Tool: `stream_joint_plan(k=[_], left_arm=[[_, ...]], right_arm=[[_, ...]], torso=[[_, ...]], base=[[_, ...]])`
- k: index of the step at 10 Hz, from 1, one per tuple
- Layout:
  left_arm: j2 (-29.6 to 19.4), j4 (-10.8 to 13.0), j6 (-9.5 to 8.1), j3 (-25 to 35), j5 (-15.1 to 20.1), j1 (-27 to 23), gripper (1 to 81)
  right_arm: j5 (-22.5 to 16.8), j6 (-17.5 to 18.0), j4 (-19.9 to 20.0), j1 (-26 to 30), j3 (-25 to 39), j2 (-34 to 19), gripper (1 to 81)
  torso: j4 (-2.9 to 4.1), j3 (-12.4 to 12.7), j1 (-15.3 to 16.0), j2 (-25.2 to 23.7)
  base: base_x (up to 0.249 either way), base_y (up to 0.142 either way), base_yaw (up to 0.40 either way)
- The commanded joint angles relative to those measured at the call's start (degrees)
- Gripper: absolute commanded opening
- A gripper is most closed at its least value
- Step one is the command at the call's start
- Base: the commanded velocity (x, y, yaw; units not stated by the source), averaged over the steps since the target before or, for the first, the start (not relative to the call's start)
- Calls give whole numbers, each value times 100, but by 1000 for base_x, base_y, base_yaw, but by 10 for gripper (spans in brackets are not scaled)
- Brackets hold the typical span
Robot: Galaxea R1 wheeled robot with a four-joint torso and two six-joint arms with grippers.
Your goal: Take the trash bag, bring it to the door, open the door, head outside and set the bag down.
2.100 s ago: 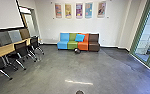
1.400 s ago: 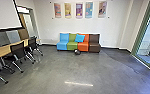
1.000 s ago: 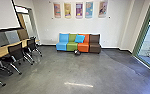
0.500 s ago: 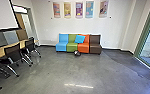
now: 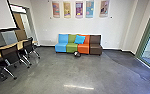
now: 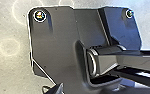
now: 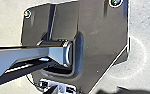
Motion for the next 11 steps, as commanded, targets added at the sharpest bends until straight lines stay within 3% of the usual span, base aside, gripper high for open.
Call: stream_joint_plan(k=[1,11], left_arm=[[-6,-41,-5,16,310,-224,811],[47,-41,-5,16,310,-205,811]], right_arm=[[-335,-11,32,242,16,-104,811],[-379,-28,6,251,42,-52,811]], torso=[[0,-2,0,0],[0,0,0,0]], base=[[190,0,0],[190,0,0]])
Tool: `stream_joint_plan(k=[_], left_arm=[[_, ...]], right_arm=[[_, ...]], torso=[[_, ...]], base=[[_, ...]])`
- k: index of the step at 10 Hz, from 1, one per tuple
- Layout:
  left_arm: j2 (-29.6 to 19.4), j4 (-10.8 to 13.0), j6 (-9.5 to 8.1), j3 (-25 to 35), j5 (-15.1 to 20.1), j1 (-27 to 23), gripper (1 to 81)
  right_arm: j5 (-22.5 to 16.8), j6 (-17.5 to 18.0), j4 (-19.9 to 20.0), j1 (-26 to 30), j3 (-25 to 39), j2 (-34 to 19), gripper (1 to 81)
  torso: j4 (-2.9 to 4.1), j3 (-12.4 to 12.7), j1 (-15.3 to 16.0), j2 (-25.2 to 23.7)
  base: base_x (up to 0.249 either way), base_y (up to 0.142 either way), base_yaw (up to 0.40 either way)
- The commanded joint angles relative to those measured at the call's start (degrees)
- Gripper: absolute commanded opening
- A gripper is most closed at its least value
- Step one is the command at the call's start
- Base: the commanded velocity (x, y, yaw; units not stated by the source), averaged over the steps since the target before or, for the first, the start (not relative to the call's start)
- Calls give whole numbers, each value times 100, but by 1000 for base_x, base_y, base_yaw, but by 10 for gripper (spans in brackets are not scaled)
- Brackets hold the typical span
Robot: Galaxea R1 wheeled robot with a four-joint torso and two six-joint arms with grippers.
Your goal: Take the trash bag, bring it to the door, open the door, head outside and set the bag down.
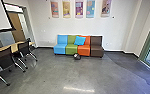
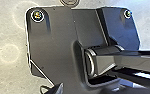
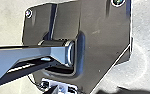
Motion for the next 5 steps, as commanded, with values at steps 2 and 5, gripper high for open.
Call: stream_joint_plan(k=[2,5], left_arm=[[-8,-32,-5,22,310,-207,811],[-8,-32,-5,22,310,-207,811]], right_arm=[[-352,-26,12,254,69,-102,811],[-352,-26,21,262,69,-93,811]], torso=[[0,0,0,0],[0,0,0,0]], base=[[190,0,0],[189,0,0]])
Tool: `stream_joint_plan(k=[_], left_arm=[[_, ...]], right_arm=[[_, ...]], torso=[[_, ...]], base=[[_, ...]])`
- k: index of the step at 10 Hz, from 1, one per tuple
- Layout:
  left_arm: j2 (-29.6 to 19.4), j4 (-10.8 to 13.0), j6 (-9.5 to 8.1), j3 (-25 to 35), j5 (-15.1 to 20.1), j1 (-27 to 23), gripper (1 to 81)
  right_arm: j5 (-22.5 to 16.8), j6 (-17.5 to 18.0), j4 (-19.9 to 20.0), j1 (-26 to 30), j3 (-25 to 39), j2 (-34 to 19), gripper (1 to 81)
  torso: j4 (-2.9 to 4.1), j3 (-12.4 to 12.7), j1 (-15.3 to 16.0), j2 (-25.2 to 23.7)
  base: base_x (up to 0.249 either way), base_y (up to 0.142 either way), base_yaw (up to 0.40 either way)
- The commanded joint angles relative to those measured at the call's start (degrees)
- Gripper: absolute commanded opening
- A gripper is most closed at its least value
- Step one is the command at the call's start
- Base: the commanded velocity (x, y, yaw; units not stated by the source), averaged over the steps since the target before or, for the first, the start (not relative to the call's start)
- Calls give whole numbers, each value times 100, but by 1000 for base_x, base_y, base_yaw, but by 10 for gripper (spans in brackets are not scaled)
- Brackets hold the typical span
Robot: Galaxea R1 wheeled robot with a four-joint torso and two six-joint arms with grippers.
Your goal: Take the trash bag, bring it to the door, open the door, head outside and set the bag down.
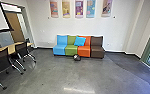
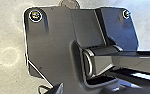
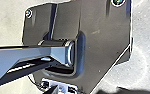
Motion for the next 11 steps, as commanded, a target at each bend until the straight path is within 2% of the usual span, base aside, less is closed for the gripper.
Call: stream_joint_plan(k=[1,11], left_arm=[[-47,-32,-5,22,312,-199,811],[-38,-32,-5,22,312,-198,811]], right_arm=[[-352,-26,21,260,69,-95,811],[-352,-26,21,260,42,-69,811]], torso=[[-2,0,0,0],[0,0,-2,2]], base=[[174,0,0],[176,0,0]])
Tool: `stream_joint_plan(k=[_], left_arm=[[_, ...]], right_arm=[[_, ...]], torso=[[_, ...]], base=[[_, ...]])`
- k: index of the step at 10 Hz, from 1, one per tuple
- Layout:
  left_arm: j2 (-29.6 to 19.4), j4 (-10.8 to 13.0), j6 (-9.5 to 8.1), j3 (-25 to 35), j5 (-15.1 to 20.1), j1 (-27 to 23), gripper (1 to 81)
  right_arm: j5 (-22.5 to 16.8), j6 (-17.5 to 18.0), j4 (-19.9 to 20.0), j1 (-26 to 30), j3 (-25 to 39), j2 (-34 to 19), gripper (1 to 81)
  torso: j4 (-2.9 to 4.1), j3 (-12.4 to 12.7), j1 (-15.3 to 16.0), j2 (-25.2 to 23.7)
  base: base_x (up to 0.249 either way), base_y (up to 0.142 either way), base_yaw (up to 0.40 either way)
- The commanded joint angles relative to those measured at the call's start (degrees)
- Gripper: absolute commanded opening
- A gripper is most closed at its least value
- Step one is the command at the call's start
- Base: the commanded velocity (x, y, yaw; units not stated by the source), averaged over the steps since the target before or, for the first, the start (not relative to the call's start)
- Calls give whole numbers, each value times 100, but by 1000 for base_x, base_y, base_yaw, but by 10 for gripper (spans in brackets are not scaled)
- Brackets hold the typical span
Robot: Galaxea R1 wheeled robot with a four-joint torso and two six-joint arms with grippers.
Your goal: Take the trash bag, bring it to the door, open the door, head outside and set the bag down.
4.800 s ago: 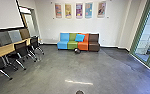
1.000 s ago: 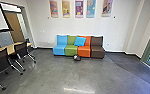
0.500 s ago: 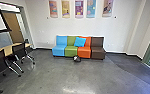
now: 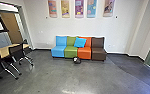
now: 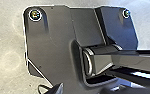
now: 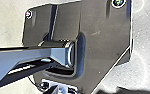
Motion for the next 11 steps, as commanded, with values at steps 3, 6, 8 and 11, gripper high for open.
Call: stream_joint_plan(k=[3,6,8,11], left_arm=[[-40,-32,-5,22,319,-237,811],[-32,-32,-5,22,319,-237,811],[-32,-32,-5,22,319,-229,811],[-32,-32,-5,22,319,-229,811]], right_arm=[[-349,-26,12,219,42,-65,811],[-340,-26,12,219,42,-56,811],[-340,-26,3,219,34,-39,811],[-340,-26,12,219,25,-39,811]], torso=[[0,0,0,0],[-2,0,0,0],[-2,0,0,0],[-2,0,0,0]], base=[[190,0,0],[190,0,0],[190,0,0],[190,0,0]])
